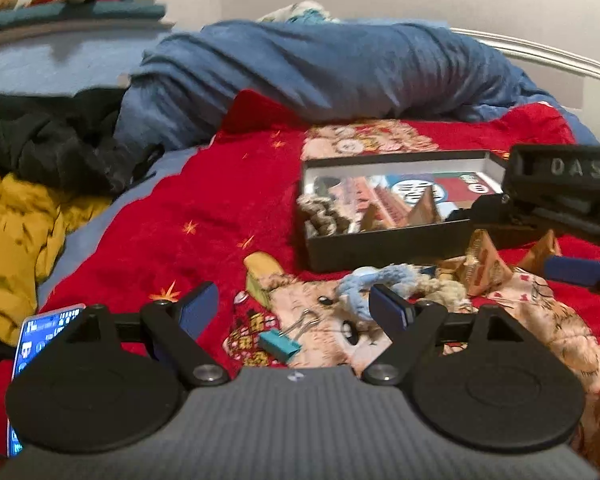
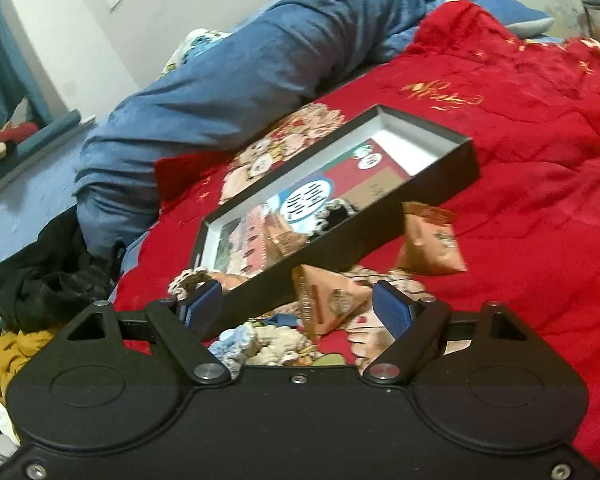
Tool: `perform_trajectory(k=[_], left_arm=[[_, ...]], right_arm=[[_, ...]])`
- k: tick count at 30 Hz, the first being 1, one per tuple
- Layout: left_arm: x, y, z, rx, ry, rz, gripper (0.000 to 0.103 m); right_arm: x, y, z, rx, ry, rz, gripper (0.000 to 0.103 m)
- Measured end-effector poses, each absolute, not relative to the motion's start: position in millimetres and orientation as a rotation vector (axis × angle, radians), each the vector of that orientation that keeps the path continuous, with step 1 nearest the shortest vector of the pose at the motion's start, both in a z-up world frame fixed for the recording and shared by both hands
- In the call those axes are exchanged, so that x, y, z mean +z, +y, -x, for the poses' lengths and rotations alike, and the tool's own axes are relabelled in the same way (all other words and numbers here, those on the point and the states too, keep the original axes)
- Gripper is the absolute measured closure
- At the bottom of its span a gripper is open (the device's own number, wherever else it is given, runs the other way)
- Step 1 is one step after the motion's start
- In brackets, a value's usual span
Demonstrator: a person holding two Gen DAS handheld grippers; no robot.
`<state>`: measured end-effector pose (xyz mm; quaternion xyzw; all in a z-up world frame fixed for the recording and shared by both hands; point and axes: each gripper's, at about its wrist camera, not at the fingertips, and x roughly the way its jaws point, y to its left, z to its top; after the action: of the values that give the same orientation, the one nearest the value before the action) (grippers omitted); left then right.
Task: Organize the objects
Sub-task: 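Move both tools back toward the pile of items beside the box, then grasp teal binder clip with left tool while right tool grasps cream scrunchie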
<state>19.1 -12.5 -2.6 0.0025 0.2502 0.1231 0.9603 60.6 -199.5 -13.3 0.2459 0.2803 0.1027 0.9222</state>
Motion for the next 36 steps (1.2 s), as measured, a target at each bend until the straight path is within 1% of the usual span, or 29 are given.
perform_trajectory(k=[4, 7, 9, 12, 15, 17, 19, 20, 21, 22, 23, 25, 26, 27, 28, 30, 32, 35, 36], left_arm=[[-6, -1, -23, 0.283, 0.555, 0.045, 0.013], [-10, 0, -26, 0.304, 0.56, 0.015, 0.014], [-11, -2, -27, 0.302, 0.555, -0.011, 0.014], [-13, -2, -28, 0.274, 0.564, 0.003, 0.014], [-15, -5, -29, 0.258, 0.562, -0.008, 0.014], [-17, -7, -31, 0.256, 0.56, -0.026, 0.014], [-18, -7, -33, 0.249, 0.574, -0.022, 0.017], [-20, -6, -34, 0.244, 0.588, -0.016, 0.021], [-22, -6, -35, 0.241, 0.6, -0.015, 0.027], [-24, -7, -36, 0.24, 0.609, -0.022, 0.03], [-26, -8, -38, 0.24, 0.62, -0.038, 0.036], [-31, -8, -43, 0.228, 0.669, -0.045, 0.055], [-33, -5, -46, 0.22, 0.691, -0.023, 0.058], [-33, -3, -46, 0.225, 0.684, 0.0, 0.063], [-32, -1, -47, 0.23, 0.675, 0.012, 0.069], [-32, -1, -48, 0.223, 0.682, 0.003, 0.071], [-32, -1, -47, 0.223, 0.677, 0.001, 0.071], [-31, -3, -47, 0.22, 0.678, -0.006, 0.071], [-31, -3, -47, 0.221, 0.677, -0.001, 0.071]], right_arm=[[-17, -187, -61, 0.222, 0.568, -0.492, 0.021], [-22, -181, -65, 0.239, 0.578, -0.49, 0.021], [-25, -178, -66, 0.252, 0.585, -0.485, 0.024], [-30, -178, -68, 0.236, 0.599, -0.497, 0.024], [-37, -181, -71, 0.228, 0.623, -0.552, 0.029], [-41, -179, -73, 0.242, 0.639, -0.56, 0.029], [-41, -175, -73, 0.248, 0.641, -0.536, 0.029], [-42, -172, -72, 0.247, 0.641, -0.525, 0.03], [-43, -171, -73, 0.247, 0.644, -0.523, 0.031], [-44, -170, -73, 0.249, 0.648, -0.525, 0.036], [-45, -170, -74, 0.249, 0.653, -0.531, 0.039], [-48, -168, -77, 0.254, 0.667, -0.547, 0.046], [-49, -168, -77, 0.252, 0.673, -0.555, 0.049], [-51, -167, -78, 0.251, 0.678, -0.558, 0.054], [-52, -166, -79, 0.252, 0.681, -0.56, 0.056], [-54, -164, -80, 0.259, 0.687, -0.563, 0.057], [-56, -163, -81, 0.267, 0.688, -0.574, 0.06], [-59, -163, -84, 0.269, 0.699, -0.594, 0.07], [-60, -163, -84, 0.275, 0.703, -0.603, 0.075]])
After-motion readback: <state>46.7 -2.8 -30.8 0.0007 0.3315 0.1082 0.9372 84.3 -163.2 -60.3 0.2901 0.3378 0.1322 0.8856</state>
